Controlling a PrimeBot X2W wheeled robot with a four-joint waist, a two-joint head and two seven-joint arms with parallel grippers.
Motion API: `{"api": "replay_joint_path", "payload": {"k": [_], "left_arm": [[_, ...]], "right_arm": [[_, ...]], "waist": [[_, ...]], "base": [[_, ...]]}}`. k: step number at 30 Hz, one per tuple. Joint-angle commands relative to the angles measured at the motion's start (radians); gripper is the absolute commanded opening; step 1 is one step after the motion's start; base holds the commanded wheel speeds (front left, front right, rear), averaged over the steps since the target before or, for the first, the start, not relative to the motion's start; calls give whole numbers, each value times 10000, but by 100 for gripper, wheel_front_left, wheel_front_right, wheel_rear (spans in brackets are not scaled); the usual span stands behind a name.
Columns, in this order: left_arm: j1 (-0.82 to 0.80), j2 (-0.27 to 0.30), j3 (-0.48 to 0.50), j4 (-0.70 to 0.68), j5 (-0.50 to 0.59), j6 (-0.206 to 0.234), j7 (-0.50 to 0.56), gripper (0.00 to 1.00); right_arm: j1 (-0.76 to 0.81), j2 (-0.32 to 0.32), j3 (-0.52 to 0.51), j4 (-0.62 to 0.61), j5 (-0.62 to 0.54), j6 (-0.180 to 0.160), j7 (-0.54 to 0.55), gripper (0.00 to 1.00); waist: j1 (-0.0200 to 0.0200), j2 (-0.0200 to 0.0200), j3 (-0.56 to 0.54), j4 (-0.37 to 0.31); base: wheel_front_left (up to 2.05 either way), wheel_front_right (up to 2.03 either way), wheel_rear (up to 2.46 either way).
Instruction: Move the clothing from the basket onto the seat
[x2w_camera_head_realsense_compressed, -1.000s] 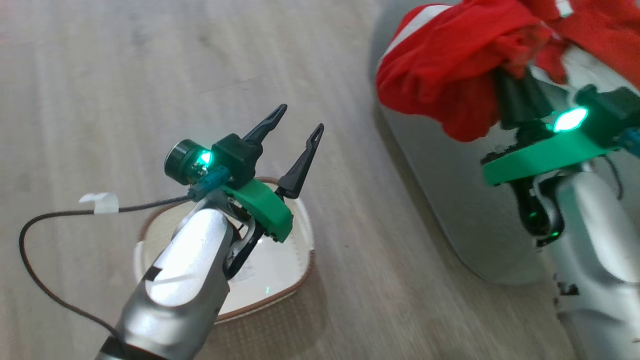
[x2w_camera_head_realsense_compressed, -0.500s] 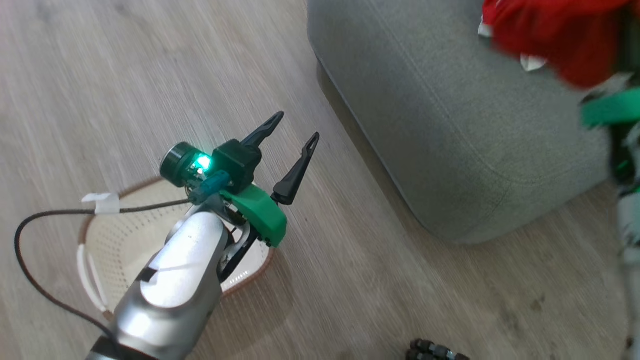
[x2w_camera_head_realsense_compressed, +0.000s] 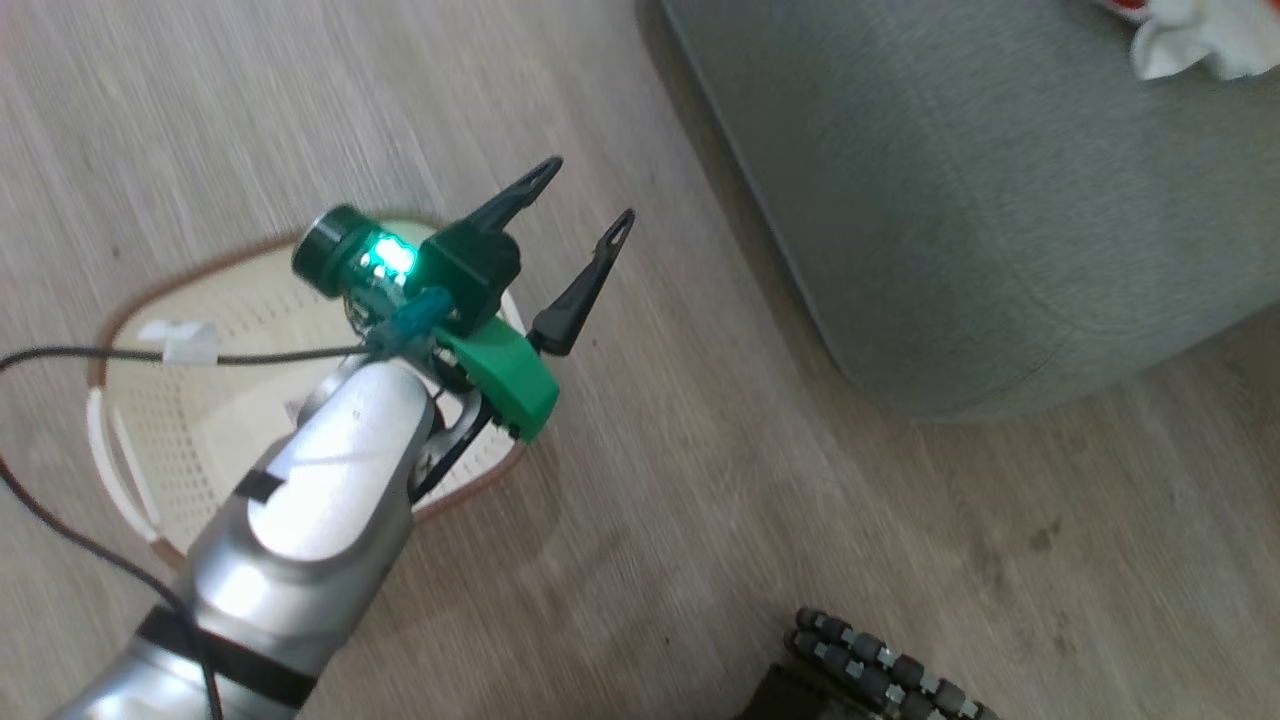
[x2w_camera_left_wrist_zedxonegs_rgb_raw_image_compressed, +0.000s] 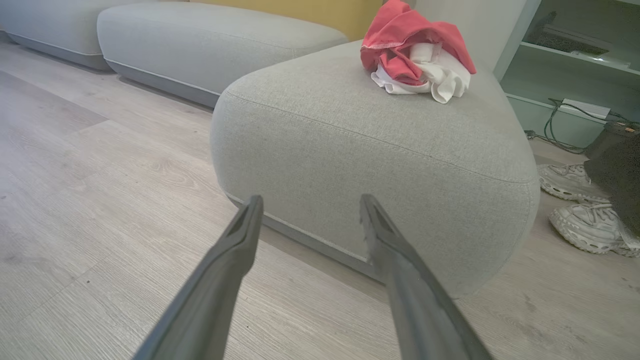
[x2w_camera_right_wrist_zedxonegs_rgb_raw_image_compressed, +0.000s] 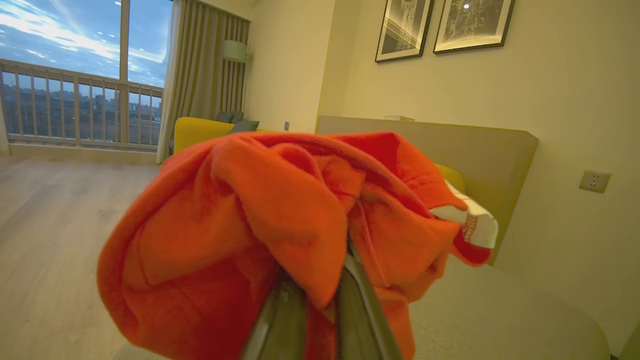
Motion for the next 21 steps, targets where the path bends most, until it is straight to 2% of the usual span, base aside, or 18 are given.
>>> {"api": "replay_joint_path", "payload": {"k": [1, 10, 14, 19, 21], "left_arm": [[-513, 188, 146, -420, -4, -13, -47, 100], [-1200, 547, -444, -738, -106, -13, -47, 100], [-1345, 652, -735, -742, -261, -13, -35, 100], [-1491, 802, -921, -750, -344, -13, -27, 100], [-1504, 817, -964, -735, -380, -13, -29, 100]], "right_arm": [[-458, -327, -128, -148, -205, -4, -63, 0], [-2287, -1353, -2244, 1435, -1694, -4, -20, 0], [-3024, -1942, -2836, 2058, -2283, -4, 37, 0], [-3476, -2346, -3553, 2528, -2830, -4, 559, 0], [-3507, -2463, -4177, 2711, -3260, -4, 904, 0]], "waist": [[-2, 0, 614, 202], [-2, 0, 1933, 706], [-2, 0, 2393, 977], [-2, 0, 2742, 1202], [-2, 0, 2863, 1352]], "base": [[0, 0, 0], [0, 0, 0], [0, 0, 0], [0, 0, 0], [0, 0, 0]]}}
